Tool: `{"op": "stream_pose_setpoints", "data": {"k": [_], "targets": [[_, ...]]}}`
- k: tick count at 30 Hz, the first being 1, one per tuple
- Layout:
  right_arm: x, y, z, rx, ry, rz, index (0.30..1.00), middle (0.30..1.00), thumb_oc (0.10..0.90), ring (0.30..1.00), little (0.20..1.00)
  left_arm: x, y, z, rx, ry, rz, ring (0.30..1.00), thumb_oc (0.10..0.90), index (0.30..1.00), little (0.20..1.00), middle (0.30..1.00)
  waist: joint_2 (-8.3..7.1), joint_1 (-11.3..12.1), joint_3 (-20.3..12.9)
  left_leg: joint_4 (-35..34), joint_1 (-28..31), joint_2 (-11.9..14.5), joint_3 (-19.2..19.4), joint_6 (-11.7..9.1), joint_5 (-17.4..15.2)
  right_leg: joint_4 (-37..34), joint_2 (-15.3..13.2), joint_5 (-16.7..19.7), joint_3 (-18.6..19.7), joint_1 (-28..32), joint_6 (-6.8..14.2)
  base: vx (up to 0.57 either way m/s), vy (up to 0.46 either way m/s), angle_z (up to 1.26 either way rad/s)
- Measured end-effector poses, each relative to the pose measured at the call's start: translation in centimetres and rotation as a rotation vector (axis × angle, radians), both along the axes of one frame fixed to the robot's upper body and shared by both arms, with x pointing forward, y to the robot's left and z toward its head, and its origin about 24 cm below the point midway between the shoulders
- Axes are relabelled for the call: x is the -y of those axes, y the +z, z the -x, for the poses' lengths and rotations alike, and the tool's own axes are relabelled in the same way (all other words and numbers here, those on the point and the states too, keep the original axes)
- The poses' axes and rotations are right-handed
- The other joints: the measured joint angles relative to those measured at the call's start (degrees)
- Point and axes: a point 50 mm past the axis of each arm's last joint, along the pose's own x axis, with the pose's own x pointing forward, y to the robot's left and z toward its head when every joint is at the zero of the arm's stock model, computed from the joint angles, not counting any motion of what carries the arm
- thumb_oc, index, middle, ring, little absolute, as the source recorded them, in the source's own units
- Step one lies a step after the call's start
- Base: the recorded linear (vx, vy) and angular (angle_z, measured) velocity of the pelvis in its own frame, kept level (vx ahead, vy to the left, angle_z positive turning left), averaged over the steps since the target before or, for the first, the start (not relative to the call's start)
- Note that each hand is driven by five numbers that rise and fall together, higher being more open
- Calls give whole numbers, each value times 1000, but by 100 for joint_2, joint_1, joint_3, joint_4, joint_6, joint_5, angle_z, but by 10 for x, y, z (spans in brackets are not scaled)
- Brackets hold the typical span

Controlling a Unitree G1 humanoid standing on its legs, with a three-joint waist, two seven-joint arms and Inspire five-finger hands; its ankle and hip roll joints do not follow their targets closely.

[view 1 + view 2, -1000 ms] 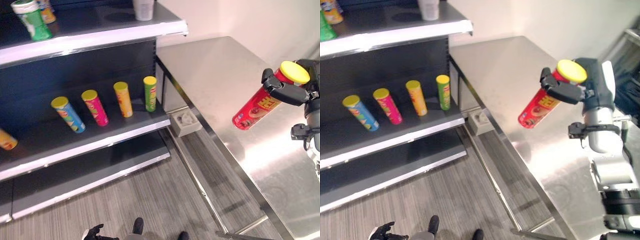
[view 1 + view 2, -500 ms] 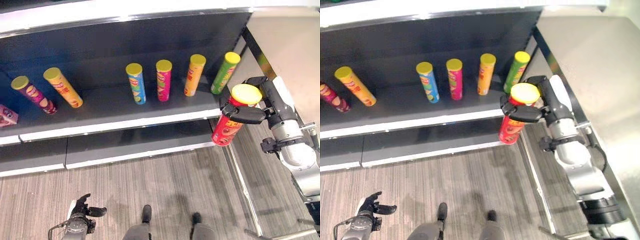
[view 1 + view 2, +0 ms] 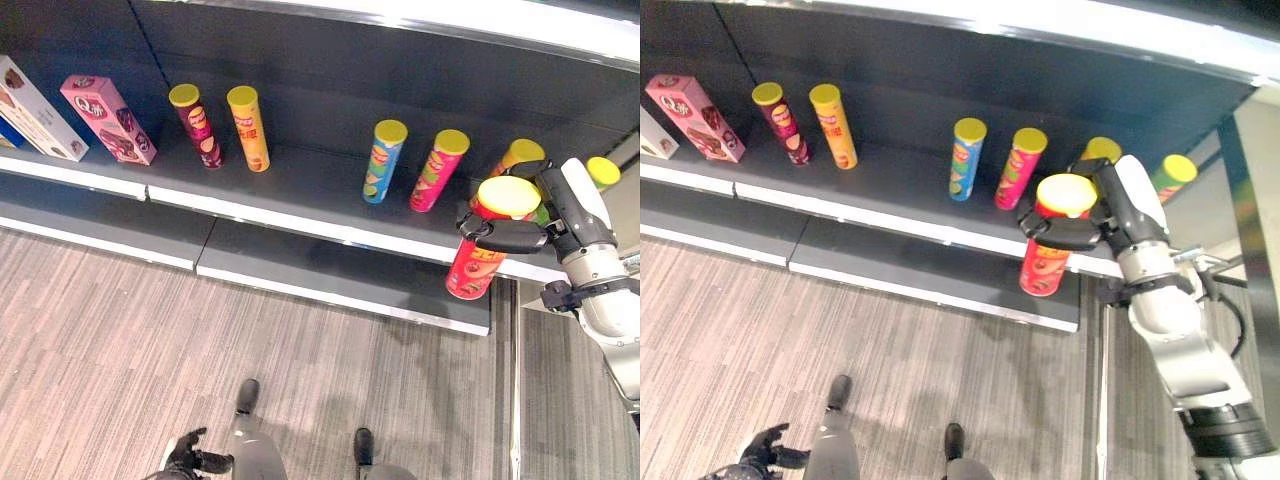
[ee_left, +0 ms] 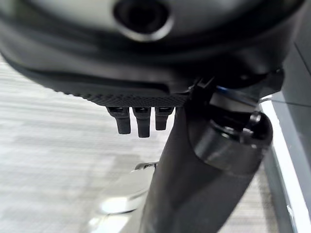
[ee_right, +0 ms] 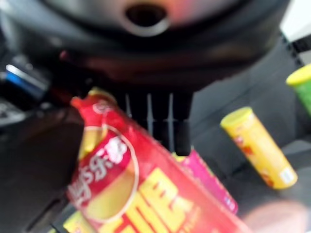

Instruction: Put the goods on the table back onto the shelves and tidy them up.

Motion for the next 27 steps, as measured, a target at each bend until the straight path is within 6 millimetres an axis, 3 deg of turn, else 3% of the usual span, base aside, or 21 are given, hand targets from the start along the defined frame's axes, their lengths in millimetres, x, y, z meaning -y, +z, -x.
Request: {"op": "stream_pose_setpoints", "data": {"k": [1,2,3,4,5,6,7,8,9,10,12,13,14,15,16,17,21,23,25,27], "targets": [[11,-12,13,3,-64,-57,300,300,400,300,300,-1,3,-8,17,-10,-1,900,800,900,900,900,-82,-89,-99,38,113,-473,138,-82,430,35,-499,40,-104,104,217,268,885,11],[12,-18,23,9,-98,-99,300,300,400,300,300,-1,10,-23,65,-44,-5,900,800,900,900,900,-153,-263,-109,174,97,-1114,235,334,353,400,-1055,417,-381,-15,243,190,748,-34],[-8,-19,16,62,-48,-190,300,300,400,300,300,-14,22,-32,107,-82,-50,900,800,900,900,900,-6,-274,-119,299,264,-1642,687,889,89,898,-1636,1193,-449,-449,238,114,602,-69],[-28,-18,14,61,36,-172,300,300,400,300,300,-31,30,-37,125,-55,-102,900,800,900,900,900,255,-314,-138,289,335,-1940,887,1299,-27,1505,-1902,1618,-412,-964,254,68,401,-102],[-38,-25,12,14,88,-143,300,300,400,300,300,-49,40,-44,152,-1,-157,900,800,900,900,900,473,-348,-165,157,371,-2030,854,1515,-29,2142,-1531,761,-63,-1454,278,57,234,-24],[-43,-29,11,-31,116,-89,300,300,400,300,300,-60,45,-46,158,39,-186,900,800,900,900,900,631,-398,-150,37,388,-2014,694,1480,45,2214,-589,66,324,-1721,273,59,130,20],[-47,-30,9,-37,129,-80,300,300,400,300,300,-56,41,-52,140,67,-178,900,800,900,900,900,722,-370,3,163,343,-1807,481,30,-367,2119,741,-351,359,-2204,-611,84,48,177],[-51,-34,9,-50,158,-67,300,300,400,300,300,-57,46,-60,141,32,-177,900,800,900,900,900,-140,-841,119,1998,-426,-2041,885,1395,-1425,1216,367,157,997,-2407,-686,98,-26,210],[-36,-34,7,-91,109,10,300,300,400,300,300,-26,31,-53,146,8,-97,900,800,900,900,900,-23,-737,220,777,347,-1190,646,372,-415,1325,340,490,949,-2219,1,101,-111,171],[-33,-33,5,-86,85,-6,300,300,400,300,300,3,14,-28,110,-17,-15,900,800,900,900,900,152,-365,77,219,771,-1135,640,467,-341,854,398,461,669,-2017,52,69,-111,28],[-33,-25,-1,-37,79,-28,300,300,400,300,300,23,-1,-7,42,-10,44,900,800,900,900,900,156,-239,49,91,925,-1249,740,497,-319,574,288,835,540,-1803,-72,25,-69,-15],[-35,-16,-5,-2,85,-21,300,300,400,300,300,24,-3,4,16,-19,49,900,800,900,900,900,153,-196,48,135,936,-1259,733,498,-317,108,315,1057,491,-1516,-157,34,-83,-4],[-34,-14,-5,3,81,-20,300,300,400,300,300,22,-3,4,16,-17,45,900,800,900,900,900,141,-191,51,247,930,-1300,726,497,-319,-12,295,1108,492,-1396,-178,45,-97,8],[-30,-20,-8,-5,43,-13,300,300,400,300,300,21,2,-4,52,-38,35,900,800,900,900,900,13,-144,69,804,658,-1396,572,503,-540,-7,88,1128,489,-1249,-205,41,-62,7],[-24,-22,-8,-14,12,11,300,300,400,300,300,24,4,-7,71,-68,34,900,800,900,900,900,153,-113,-9,262,800,-1358,396,554,-477,-7,185,1119,469,-1212,-194,38,-50,-10],[-18,-17,-8,0,-14,36,300,300,400,300,300,26,6,-10,91,-86,35,900,800,900,900,900,461,-98,-93,41,781,-1092,389,556,-215,-10,437,965,483,-1206,-162,42,-54,-25],[-12,-31,-2,-13,-74,53,300,300,400,300,300,11,10,-13,96,-68,-11,900,800,900,900,900,411,-316,-70,35,823,-1117,465,589,-216,-22,363,911,483,-1204,-102,56,-33,-9],[-7,-42,-2,-17,-137,57,300,300,400,300,300,11,9,-10,84,-67,-13,900,800,900,900,900,429,-307,-70,35,826,-1100,456,590,-215,-57,378,892,482,-1202,-78,52,-22,-2],[2,-50,-1,-1,-235,80,300,300,400,300,300,14,6,-6,71,-69,-15,900,800,900,900,900,543,-260,-71,34,815,-1104,444,592,-214,-59,369,868,473,-1203,-48,28,-19,4],[11,-51,-1,71,-352,81,300,300,400,300,300,19,5,-4,60,-95,-15,900,800,900,900,900,752,-240,-78,35,727,-1128,404,613,-195,-59,343,878,429,-1268,-59,-10,-18,11]]}}
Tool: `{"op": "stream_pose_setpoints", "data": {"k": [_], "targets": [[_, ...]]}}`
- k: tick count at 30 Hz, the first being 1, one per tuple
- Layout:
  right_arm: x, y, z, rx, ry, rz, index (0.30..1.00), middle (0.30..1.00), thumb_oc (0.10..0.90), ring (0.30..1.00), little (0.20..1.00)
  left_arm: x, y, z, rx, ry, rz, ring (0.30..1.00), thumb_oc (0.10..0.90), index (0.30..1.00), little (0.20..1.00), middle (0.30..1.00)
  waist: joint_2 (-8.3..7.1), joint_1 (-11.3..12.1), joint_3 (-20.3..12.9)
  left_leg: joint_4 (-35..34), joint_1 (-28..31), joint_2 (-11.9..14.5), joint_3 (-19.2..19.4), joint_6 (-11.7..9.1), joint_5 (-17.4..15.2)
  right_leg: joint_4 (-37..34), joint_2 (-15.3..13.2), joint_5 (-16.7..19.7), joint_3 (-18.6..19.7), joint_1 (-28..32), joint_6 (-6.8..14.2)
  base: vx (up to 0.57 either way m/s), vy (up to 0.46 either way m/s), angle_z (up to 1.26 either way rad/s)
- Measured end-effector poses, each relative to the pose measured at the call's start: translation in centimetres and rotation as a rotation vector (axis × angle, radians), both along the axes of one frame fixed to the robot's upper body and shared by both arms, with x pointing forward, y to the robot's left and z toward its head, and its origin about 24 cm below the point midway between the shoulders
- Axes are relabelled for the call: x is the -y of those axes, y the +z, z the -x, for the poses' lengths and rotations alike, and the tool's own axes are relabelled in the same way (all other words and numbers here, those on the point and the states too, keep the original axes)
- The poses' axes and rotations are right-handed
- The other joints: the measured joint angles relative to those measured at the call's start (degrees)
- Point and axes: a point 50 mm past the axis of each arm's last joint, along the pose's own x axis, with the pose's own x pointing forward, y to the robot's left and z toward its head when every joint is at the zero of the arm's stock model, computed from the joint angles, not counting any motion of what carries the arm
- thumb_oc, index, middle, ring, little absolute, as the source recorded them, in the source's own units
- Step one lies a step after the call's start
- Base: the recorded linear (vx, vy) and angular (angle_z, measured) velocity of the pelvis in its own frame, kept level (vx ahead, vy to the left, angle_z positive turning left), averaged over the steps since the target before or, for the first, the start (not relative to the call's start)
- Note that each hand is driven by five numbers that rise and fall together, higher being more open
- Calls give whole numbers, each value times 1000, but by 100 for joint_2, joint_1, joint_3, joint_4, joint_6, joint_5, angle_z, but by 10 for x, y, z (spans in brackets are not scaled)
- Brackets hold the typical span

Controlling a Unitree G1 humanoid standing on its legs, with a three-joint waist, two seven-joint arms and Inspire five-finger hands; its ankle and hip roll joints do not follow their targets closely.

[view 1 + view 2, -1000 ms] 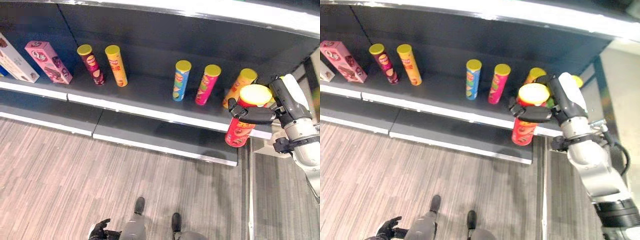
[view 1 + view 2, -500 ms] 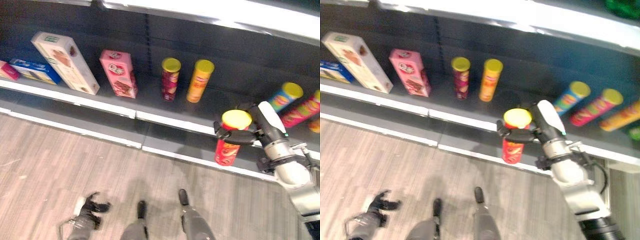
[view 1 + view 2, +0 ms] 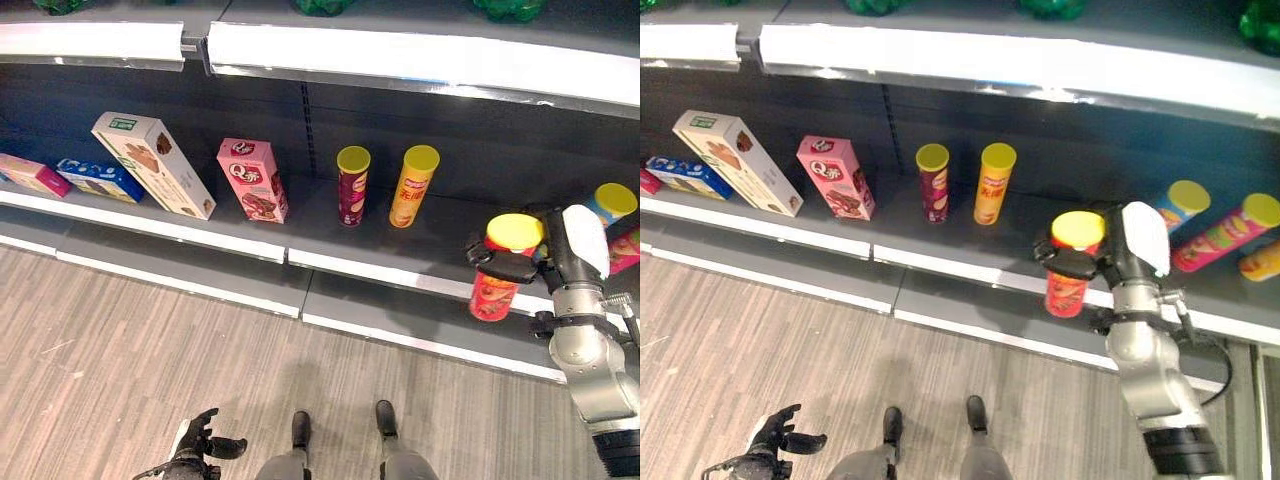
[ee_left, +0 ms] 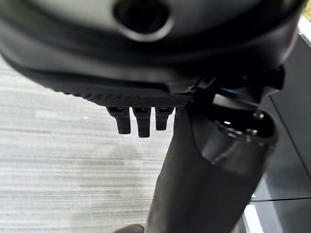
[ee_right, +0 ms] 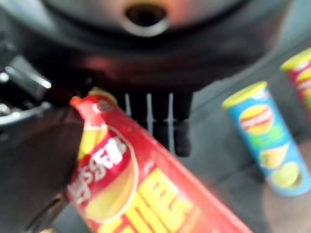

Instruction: Put the goods on the table back onto the shelves and tidy them up.

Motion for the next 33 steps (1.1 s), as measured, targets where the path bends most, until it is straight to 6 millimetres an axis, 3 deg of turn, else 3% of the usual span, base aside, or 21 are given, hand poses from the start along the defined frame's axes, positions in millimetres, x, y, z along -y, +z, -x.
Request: {"op": "stream_pose_setpoints", "data": {"k": [4,6,8,9,12,13,18,20,33], "targets": [[15,15,-17,131,-151,-5,300,300,400,300,300,9,0,-3,17,-40,-5,900,800,900,900,900,317,20,21,1,-171,-72,-27,41,41,1,-66,32,-23,-154,23,-9,13,5],[23,32,-25,207,-222,-1,300,300,400,300,300,14,2,-12,48,-53,-6,900,800,900,900,900,527,38,114,2,-304,-113,-44,59,67,5,-101,69,-34,-280,55,-9,4,3],[24,38,-28,246,-241,4,300,300,400,300,300,15,5,-15,68,-54,-5,900,800,900,900,900,598,147,181,2,-422,-118,-21,67,74,0,-108,69,-16,-414,61,-1,2,-2],[30,54,-33,315,-287,-10,300,300,400,300,300,20,8,-26,96,-79,2,900,800,900,900,900,652,161,321,3,-613,-147,-27,71,128,3,-132,118,-12,-603,77,0,0,0],[33,61,-33,368,-315,-42,300,300,400,300,300,25,12,-34,127,-96,9,900,800,900,900,900,744,238,555,2,-709,-168,-33,70,137,3,-146,128,-14,-699,85,5,0,1],[36,73,-31,424,-330,-30,300,300,400,300,300,27,14,-38,145,-107,12,900,800,900,900,900,812,261,639,3,-797,-188,-41,80,148,9,-147,135,-20,-777,90,-11,-4,4],[38,101,-32,513,-338,-8,300,300,400,300,300,29,20,-48,191,-123,15,900,800,900,900,900,865,285,744,4,-1016,-219,-100,58,196,42,-211,134,-87,-960,92,-2,7,8],[38,117,-32,586,-352,-28,300,300,400,300,300,34,26,-57,234,-147,24,900,800,900,900,900,958,291,854,4,-1058,-269,-121,70,206,43,-239,129,-98,-989,104,15,-6,7],[49,138,-34,667,-419,-93,300,300,400,300,300,33,37,-72,292,-167,10,900,800,900,900,900,962,326,857,4,-1259,-289,-189,59,215,43,-252,120,-154,-1162,130,9,-11,1]]}}
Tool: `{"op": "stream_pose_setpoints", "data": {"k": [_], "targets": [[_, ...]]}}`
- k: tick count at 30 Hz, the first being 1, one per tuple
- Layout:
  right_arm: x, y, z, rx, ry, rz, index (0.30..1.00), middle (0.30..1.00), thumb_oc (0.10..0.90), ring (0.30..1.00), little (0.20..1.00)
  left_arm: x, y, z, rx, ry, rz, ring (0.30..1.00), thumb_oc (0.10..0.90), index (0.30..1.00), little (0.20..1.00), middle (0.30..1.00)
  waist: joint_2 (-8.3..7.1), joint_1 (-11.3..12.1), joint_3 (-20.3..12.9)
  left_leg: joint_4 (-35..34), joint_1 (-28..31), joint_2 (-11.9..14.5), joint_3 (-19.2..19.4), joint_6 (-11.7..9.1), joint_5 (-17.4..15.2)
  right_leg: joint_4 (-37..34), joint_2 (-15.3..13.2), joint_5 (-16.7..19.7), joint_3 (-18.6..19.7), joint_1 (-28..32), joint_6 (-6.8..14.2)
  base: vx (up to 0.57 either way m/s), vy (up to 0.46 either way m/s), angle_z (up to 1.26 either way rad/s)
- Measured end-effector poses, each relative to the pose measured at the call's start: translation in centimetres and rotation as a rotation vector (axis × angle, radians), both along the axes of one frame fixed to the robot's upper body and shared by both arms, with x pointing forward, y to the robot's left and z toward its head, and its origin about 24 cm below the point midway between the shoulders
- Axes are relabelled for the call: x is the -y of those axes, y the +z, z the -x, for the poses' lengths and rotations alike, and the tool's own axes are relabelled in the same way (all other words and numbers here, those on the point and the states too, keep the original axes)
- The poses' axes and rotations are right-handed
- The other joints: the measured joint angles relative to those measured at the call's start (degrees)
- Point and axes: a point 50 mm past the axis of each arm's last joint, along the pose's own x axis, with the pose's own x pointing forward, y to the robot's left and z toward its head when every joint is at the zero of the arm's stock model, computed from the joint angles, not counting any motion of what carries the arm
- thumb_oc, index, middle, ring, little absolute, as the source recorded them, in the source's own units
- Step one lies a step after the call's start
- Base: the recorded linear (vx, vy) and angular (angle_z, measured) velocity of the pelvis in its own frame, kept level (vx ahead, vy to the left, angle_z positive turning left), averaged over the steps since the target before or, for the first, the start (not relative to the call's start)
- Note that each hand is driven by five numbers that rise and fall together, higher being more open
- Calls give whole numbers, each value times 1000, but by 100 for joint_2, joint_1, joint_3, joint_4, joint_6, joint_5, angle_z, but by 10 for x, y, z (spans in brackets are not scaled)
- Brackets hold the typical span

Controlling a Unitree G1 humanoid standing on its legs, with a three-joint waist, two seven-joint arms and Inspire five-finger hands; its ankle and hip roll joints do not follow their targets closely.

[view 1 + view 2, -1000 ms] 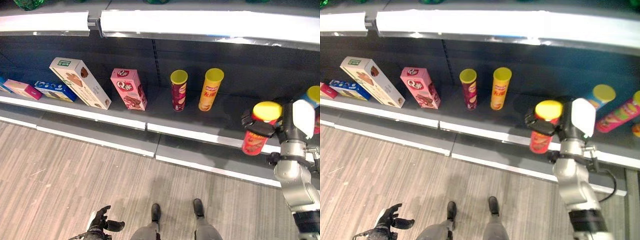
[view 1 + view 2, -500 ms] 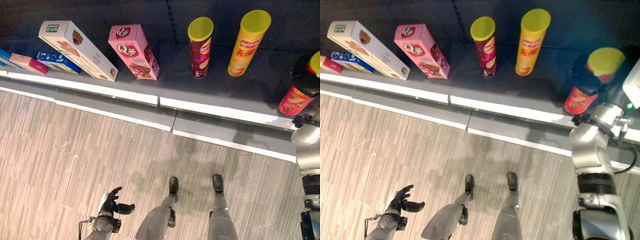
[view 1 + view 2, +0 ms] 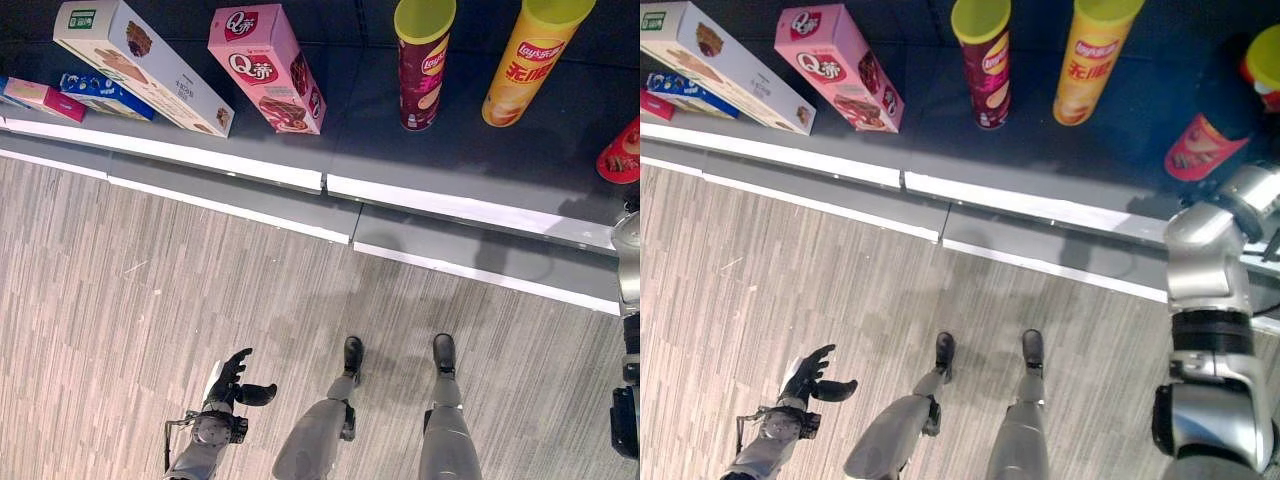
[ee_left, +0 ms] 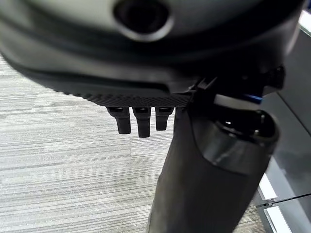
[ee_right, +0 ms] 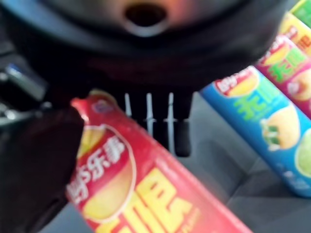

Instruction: Put the goods on the table back onto the shelves and tidy them up.

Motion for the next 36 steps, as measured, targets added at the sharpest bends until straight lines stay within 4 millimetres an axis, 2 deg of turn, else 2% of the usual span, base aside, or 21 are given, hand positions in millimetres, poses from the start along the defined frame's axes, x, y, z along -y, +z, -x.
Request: {"op": "stream_pose_setpoints", "data": {"k": [4,5,11,13,14,15,16,17,18,19,20,23,24,26,27,28,30,31,34,36], "targets": [[1,11,0,35,6,-15,300,300,400,300,300,-1,2,-1,8,-3,-6,900,800,900,900,900,52,5,18,0,-58,-14,-11,-16,16,1,-43,1,-6,-54,2,0,0,0],[1,11,0,36,6,-15,900,900,800,900,900,0,3,-3,17,-6,-4,900,800,900,900,900,52,2,18,1,-58,-21,-11,-16,17,1,-53,1,-5,-54,2,0,0,0],[2,5,1,22,10,-21,900,900,800,900,900,1,7,-6,36,-9,-1,900,800,900,900,900,50,-41,19,1,21,-45,-26,-5,33,5,-59,13,-42,38,13,-10,6,2],[-8,1,1,46,64,-42,900,900,800,900,900,1,7,-6,39,0,-7,900,800,900,900,900,41,-80,23,1,98,-44,-23,-4,33,5,-51,13,-53,118,13,0,0,0],[-21,-6,3,93,137,-87,900,900,800,900,900,1,5,-5,30,17,-9,900,800,900,900,900,26,-113,34,0,195,-33,-19,-4,33,5,-37,13,-69,216,12,0,0,0],[-43,-22,5,129,244,-138,900,900,800,900,900,0,2,-3,15,30,-18,900,800,900,900,900,-53,-188,52,0,339,-4,-14,-5,32,5,-4,13,-84,360,12,38,-8,-4],[-55,-40,8,119,302,-169,900,900,800,900,900,-3,2,-4,14,45,-21,900,800,900,900,900,-232,-209,27,-1,396,27,-2,-6,31,5,26,13,-82,405,9,85,7,-5],[-58,-50,9,101,319,-189,900,900,800,900,900,-6,3,-4,16,59,-21,900,800,900,900,900,-424,-224,-5,-1,398,38,3,-7,28,3,35,30,-79,398,-13,83,15,-5],[-60,-70,18,91,348,-263,900,900,800,900,900,-11,1,-2,-3,95,-20,900,800,900,900,900,-686,-275,-68,-2,465,46,20,-11,23,2,40,35,-76,461,-19,138,38,-7],[-63,-81,19,76,359,-292,900,900,800,900,900,-15,-1,2,-20,110,-27,900,800,900,900,900,-846,-349,-144,-2,496,43,48,-7,17,0,42,34,-49,471,-19,129,65,-13],[-64,-101,34,46,393,-346,900,900,800,900,900,-17,-7,6,-64,147,-24,900,800,900,900,900,-1062,-385,-194,-2,720,36,111,-3,-31,3,35,28,-10,672,-11,138,66,-22],[-67,-142,55,-97,473,-398,900,900,800,900,900,-30,-18,25,-142,221,-33,900,800,900,900,900,-1455,-553,-510,-4,992,38,302,21,-142,0,37,-15,167,849,4,67,47,-33],[-65,-163,66,-183,532,-464,900,900,800,900,900,-38,-22,33,-170,263,-37,900,800,900,900,900,-1625,-654,-718,-4,1031,34,375,35,-167,0,23,-27,228,852,19,73,45,-23],[-59,-204,86,-316,624,-634,900,900,800,900,900,-47,-27,43,-216,300,-45,900,800,900,900,900,-1822,-848,-993,-3,1129,49,426,38,-202,0,29,-34,258,923,25,58,23,-18],[-57,-226,93,-394,663,-730,900,900,800,900,900,-51,-30,50,-240,324,-45,900,800,900,900,900,-1896,-820,-1096,-6,1257,79,492,66,-242,-20,30,-82,270,1031,21,39,5,-49],[-52,-267,114,-554,686,-890,900,900,800,900,900,-56,-36,64,-302,334,-42,900,800,900,900,900,-2002,-817,-1401,-7,1362,108,670,44,-324,-41,23,-120,214,1028,18,46,5,-48],[-46,-307,140,-768,667,-1014,900,900,800,900,900,-57,-42,76,-354,338,-28,900,800,900,900,900,-2002,-831,-1656,-8,1423,129,690,38,-349,-41,41,-104,219,1069,44,25,0,-25],[-45,-321,154,-847,641,-1071,900,900,800,900,900,-56,-43,78,-363,331,-20,900,800,900,900,900,-1983,-844,-1684,-8,1459,131,693,40,-351,-41,44,-103,220,1103,45,23,-3,-6],[-50,-360,185,-1051,589,-1192,900,900,800,900,900,-54,-45,85,-386,309,-20,900,800,900,900,900,-1973,-890,-1768,-10,1529,151,724,41,-362,-41,67,-96,226,1156,40,9,-4,-4],[-57,-374,197,-1172,572,-1237,900,900,800,900,900,-52,-47,90,-404,296,-9,900,800,900,900,900,-1944,-881,-1822,-36,1560,171,776,51,-404,-43,78,-110,216,1153,16,17,-15,-18]]}}
